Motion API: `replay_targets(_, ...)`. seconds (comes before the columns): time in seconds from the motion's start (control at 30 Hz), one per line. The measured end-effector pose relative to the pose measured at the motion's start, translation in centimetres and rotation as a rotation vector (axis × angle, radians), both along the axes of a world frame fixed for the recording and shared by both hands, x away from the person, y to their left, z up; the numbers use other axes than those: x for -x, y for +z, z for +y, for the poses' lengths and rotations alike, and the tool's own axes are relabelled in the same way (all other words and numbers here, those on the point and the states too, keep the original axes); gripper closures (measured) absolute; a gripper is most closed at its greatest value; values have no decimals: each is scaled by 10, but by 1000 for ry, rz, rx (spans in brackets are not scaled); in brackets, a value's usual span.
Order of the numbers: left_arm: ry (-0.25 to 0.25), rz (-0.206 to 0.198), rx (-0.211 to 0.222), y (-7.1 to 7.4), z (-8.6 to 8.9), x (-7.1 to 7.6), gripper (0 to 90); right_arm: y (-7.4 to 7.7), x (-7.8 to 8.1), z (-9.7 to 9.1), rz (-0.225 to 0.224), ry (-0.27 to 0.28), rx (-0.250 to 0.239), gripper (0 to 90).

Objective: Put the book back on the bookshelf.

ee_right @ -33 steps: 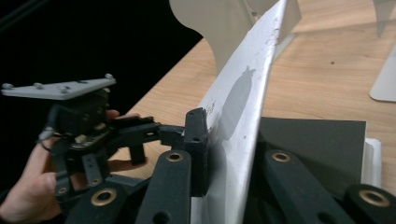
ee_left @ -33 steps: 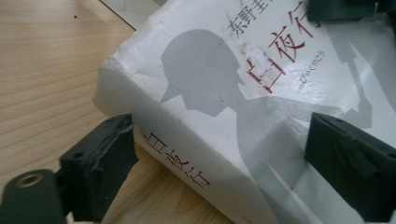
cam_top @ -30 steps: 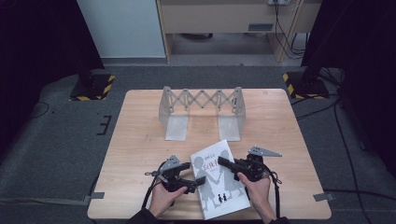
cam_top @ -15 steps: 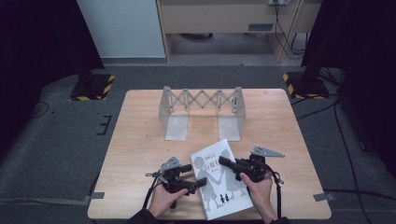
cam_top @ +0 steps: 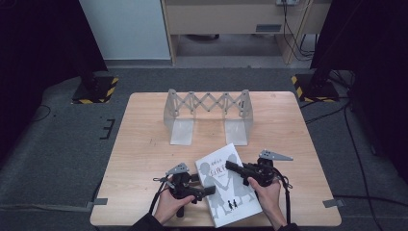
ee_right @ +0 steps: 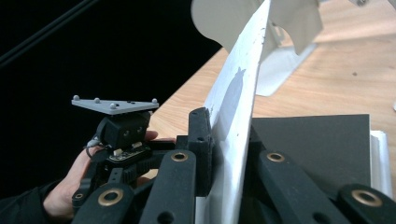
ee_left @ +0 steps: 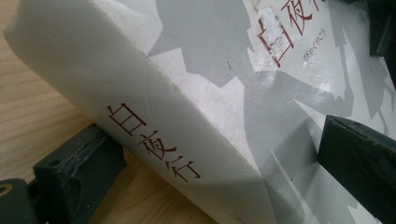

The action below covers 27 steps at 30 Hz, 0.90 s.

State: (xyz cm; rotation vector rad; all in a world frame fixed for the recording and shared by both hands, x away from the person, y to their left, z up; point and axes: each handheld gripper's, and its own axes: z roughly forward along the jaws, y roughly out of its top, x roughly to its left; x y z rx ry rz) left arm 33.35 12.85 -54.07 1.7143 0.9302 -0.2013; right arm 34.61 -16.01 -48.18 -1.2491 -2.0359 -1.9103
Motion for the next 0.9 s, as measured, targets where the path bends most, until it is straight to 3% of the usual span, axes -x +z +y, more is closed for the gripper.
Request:
replay_targets(0.07, 0, 17, 0, -2, -1, -2, 0, -3, -2, -1, 20, -13, 12, 794)
replay_targets(0.13, 3, 38, -4, -4, -1, -3, 1, -7, -4, 0, -1, -27, 79, 734)
replay_targets(0.23, 6, 64, -4, -7, -2, -4, 3, -9, -4, 2, -6, -30, 118, 692)
replay_targets(0.27, 7, 60, -12, -7, -2, -4, 6, -11, -5, 3, -15, -38, 167, 652)
replay_targets(0.3, 7, 60, -12, -7, -2, -4, 6, -11, -5, 3, -15, -38, 167, 652)
replay_targets(0.4, 19, 54, -27, -6, -4, -3, 10, -14, -3, 4, -53, -36, 239, 548)
replay_targets(0.6, 26, 54, -32, -6, -5, -3, 23, -18, 1, 0, -107, -62, 333, 399)
replay_targets(0.73, 36, 48, -53, -5, -6, -2, 42, -21, 2, -10, -114, -83, 406, 384)
replay_targets(0.83, 44, 44, -60, -5, -5, -2, 66, -25, 2, -14, -105, -90, 418, 394)
replay_targets(0.87, 48, 49, -54, -5, -5, -2, 74, -29, 3, -15, -96, -81, 453, 380)
replay_targets(0.9, 52, 49, -54, -5, -5, -2, 74, -29, 3, -15, -96, -81, 453, 380)
